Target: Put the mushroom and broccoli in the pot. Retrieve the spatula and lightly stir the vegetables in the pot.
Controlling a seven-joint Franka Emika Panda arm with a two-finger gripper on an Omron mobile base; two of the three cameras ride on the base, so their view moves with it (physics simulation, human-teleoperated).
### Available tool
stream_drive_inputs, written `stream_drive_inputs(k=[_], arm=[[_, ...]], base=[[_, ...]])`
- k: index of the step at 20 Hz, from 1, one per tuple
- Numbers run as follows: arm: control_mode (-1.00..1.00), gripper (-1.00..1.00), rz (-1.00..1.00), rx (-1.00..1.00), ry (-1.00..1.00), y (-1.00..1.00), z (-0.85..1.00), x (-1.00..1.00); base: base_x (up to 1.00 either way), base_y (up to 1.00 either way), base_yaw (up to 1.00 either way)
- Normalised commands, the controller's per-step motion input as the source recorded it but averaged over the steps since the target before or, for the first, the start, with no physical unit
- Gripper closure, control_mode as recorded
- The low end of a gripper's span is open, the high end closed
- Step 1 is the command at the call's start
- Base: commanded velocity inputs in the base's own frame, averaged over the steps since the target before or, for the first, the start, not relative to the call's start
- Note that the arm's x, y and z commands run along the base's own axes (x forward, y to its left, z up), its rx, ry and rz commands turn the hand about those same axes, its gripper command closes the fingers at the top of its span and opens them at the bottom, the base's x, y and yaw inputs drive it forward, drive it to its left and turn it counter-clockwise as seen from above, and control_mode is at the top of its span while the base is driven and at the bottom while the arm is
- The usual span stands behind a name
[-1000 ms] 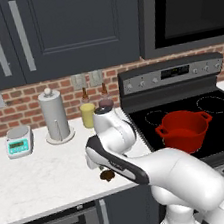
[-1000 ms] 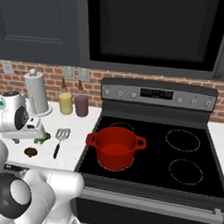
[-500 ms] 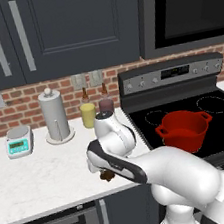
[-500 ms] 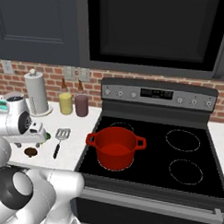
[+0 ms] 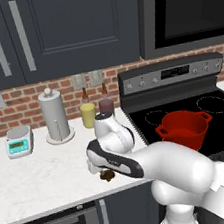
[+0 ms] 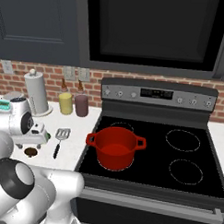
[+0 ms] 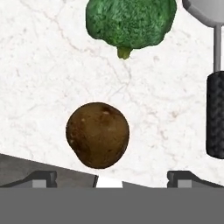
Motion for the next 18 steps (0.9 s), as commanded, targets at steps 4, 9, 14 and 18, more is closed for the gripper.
stream_drive_inputs(k=[4, 9, 14, 18], arm=[[-1.0, -1.0, 0.0, 0.0, 0.0, 0.05, -0.22, 0.04], [-1.0, -1.0, 0.0, 0.0, 0.0, 0.07, -0.24, 0.05], [-1.0, -1.0, 0.0, 0.0, 0.0, 0.07, -0.2, 0.06], [-1.0, -1.0, 0.0, 0.0, 0.0, 0.06, -0.19, 0.04]], base=[[0.0, 0.0, 0.0], [0.0, 0.0, 0.0], [0.0, 0.0, 0.0], [0.0, 0.0, 0.0]])
